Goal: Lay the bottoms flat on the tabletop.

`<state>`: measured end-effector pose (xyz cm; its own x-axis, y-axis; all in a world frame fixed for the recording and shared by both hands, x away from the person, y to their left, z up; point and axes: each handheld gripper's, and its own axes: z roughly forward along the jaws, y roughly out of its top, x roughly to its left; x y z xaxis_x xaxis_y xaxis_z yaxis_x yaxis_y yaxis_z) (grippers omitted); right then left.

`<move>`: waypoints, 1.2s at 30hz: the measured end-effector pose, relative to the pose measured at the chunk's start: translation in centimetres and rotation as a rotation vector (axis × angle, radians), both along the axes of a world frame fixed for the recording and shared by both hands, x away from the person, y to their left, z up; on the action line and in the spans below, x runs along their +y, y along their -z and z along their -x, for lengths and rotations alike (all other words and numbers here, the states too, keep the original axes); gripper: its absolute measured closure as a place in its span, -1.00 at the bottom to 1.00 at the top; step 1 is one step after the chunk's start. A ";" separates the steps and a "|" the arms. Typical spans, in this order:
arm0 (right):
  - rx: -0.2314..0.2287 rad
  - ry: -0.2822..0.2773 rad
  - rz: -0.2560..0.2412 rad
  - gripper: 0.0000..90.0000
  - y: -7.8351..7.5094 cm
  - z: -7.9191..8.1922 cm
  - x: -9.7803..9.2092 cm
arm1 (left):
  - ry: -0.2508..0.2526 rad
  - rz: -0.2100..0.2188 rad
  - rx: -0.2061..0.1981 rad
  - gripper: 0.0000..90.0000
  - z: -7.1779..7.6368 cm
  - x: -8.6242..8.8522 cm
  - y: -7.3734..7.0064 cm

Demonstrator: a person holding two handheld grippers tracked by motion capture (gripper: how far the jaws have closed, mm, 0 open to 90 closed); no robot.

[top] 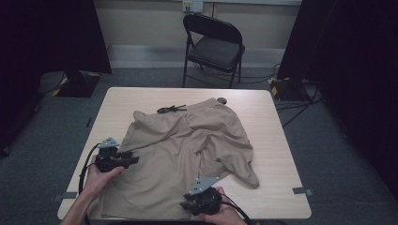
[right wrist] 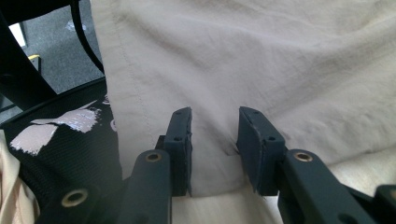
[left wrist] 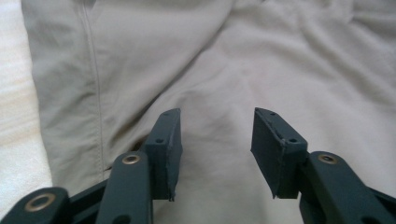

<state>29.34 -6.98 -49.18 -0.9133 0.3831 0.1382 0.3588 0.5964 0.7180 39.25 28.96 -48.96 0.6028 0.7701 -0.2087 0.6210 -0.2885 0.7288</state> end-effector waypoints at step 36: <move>-0.096 0.498 0.011 -0.24 -0.9 -8.2 -9.9 | 0.017 -0.003 -0.034 0.17 3.2 0.6 0.7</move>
<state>37.49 -16.92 -48.30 -0.6278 0.7763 0.0559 0.5343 0.3776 0.7563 36.00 29.61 -49.66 0.6223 0.7604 -0.1857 0.5910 -0.3009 0.7485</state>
